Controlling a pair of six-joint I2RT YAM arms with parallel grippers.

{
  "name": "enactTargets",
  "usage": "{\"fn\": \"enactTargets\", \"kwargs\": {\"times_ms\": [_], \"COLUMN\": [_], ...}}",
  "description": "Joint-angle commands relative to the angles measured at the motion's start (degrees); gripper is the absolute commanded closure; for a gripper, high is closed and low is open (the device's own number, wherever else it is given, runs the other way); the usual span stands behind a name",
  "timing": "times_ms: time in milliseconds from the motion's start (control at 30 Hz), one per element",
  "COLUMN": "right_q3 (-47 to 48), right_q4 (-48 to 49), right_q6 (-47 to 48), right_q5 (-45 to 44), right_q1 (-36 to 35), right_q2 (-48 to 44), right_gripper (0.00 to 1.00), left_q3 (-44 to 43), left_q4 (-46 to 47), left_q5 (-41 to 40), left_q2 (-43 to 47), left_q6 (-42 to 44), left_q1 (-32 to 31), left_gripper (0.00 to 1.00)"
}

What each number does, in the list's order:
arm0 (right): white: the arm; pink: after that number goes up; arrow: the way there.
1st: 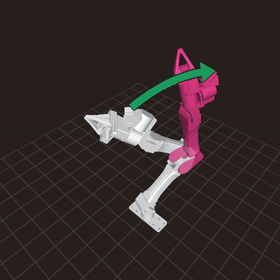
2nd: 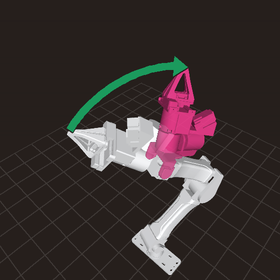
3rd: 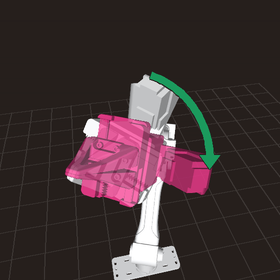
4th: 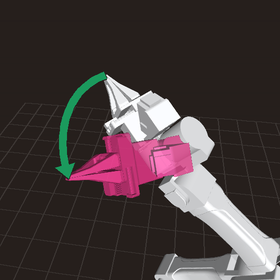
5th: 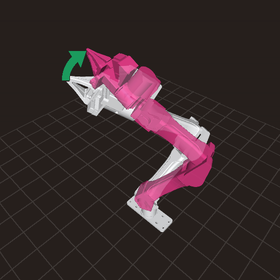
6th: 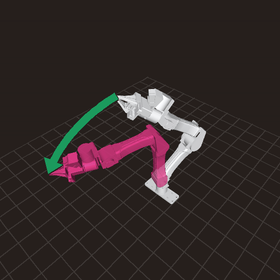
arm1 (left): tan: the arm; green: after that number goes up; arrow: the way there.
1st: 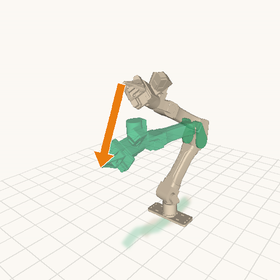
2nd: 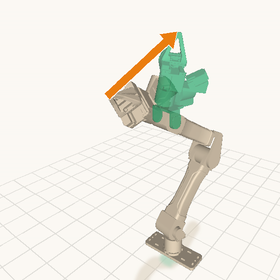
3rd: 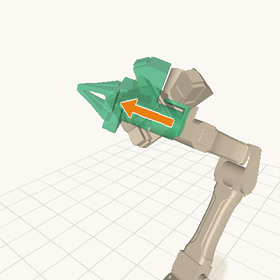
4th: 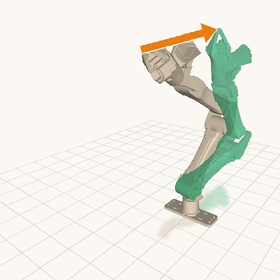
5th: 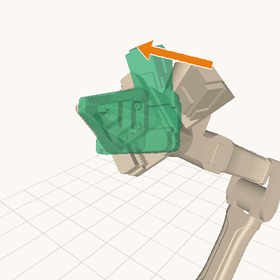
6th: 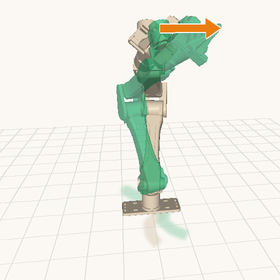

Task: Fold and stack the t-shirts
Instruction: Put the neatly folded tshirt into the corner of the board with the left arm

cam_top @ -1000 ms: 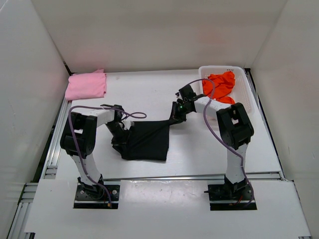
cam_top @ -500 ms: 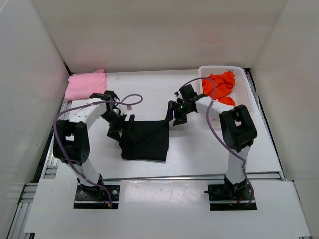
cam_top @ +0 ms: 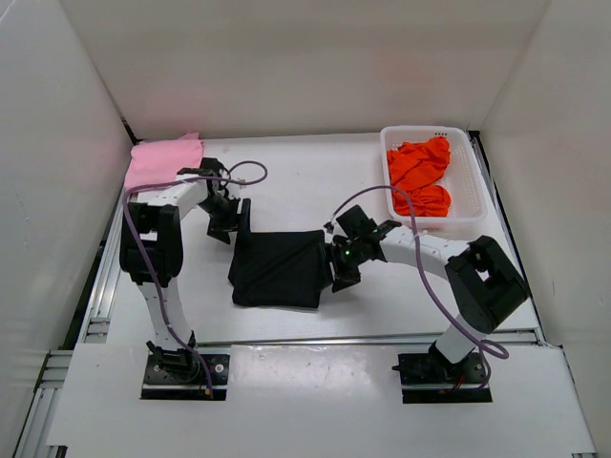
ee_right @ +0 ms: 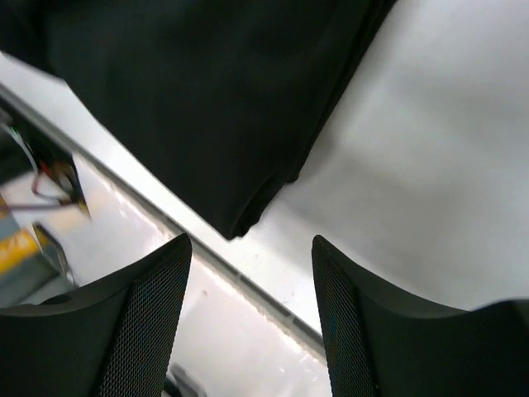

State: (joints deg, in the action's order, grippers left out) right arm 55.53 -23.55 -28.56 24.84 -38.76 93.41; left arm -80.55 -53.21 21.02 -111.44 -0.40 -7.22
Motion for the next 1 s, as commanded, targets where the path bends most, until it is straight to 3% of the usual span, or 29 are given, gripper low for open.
{"fn": "enactTargets", "kwargs": {"times_ms": [0, 67, 267, 600, 700, 800, 833, 967], "right_q3": [-2.1, -2.7, -3.2, -3.2, -3.2, -2.0, -2.0, -3.1], "right_q4": [4.6, 6.0, 7.8, 8.0, 8.0, 7.3, 7.3, 6.8], "right_q6": [-2.5, -3.1, -3.6, -4.3, -4.3, -4.3, -3.7, -3.1], "right_q5": [3.5, 4.0, 4.9, 6.1, 6.1, 6.1, 5.3, 5.3], "right_q1": [-2.2, -2.8, -6.8, -6.9, -6.9, -6.9, -6.9, -6.3], "right_q2": [-1.4, -0.7, 2.2, 5.7, 7.1, 7.6, 7.6, 6.4], "right_gripper": [0.36, 0.36, 0.36, 0.44, 0.51, 0.71, 0.83, 1.00], "left_q3": [-2.8, -3.3, -2.1, -1.4, -2.0, -2.0, -2.0, -2.7], "left_q4": [4.0, 4.0, 4.5, 4.5, 4.5, 4.5, 4.5, 4.5], "left_q5": [-2.6, -2.6, -0.6, -0.1, -0.1, -0.1, -0.1, -0.7], "left_q2": [0.9, 0.2, -0.4, -1.4, -1.9, -1.9, -1.9, -2.5], "left_q6": [0.4, 0.4, 0.4, 0.4, 0.4, 0.4, 0.4, 0.4], "left_q1": [0.5, 0.5, 0.5, 0.5, 0.5, 0.5, 0.5, 0.5], "left_gripper": [0.21, 0.31, 0.42, 0.67, 0.69, 0.73, 0.74, 0.77]}}
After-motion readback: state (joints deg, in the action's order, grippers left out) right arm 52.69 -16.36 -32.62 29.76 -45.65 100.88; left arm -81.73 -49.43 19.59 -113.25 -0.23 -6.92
